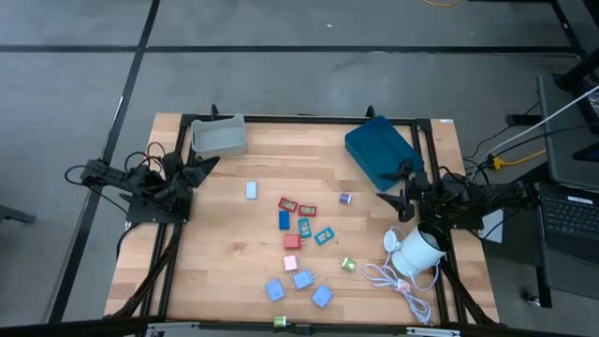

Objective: Pick & Place Office items
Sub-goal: Put the left sky blue charger adapter into the blue bin

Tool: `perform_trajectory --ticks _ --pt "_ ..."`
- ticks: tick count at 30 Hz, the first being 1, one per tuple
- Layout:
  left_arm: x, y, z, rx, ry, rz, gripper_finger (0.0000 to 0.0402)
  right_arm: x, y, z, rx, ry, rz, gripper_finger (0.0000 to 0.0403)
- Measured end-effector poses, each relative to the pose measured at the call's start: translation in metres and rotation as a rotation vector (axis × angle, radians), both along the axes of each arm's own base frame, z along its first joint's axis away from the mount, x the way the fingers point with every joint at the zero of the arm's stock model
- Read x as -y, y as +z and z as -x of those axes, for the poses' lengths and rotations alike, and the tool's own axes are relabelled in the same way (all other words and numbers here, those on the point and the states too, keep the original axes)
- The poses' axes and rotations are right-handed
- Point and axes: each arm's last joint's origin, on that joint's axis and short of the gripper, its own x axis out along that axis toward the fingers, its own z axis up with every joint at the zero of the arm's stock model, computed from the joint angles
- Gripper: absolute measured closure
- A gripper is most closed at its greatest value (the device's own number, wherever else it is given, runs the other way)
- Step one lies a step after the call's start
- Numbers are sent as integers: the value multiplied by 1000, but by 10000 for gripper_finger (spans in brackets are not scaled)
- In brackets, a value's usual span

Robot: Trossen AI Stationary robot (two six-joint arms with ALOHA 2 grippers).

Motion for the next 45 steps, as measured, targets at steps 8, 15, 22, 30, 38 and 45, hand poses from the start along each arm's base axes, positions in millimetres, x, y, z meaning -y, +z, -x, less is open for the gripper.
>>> perform_trajectory --ticks 8,15,22,30,38,45 --pt "-2 3 2 40 36 56 186 2 8 1 86 -61 -3 108" --pt "-4 19 14 228 6 41 186 4 43 16 507 -31 -250 108" --pt "-4 62 19 180 56 -128 186 3 69 25 682 39 -208 108" --pt "1 108 7 87 69 -283 186 2 103 12 756 9 -157 108" --pt "6 117 -9 -25 39 -300 186 2 128 -12 727 -142 -113 108" --pt "9 113 -20 -48 14 -243 186 6 141 -25 764 -211 -426 108"
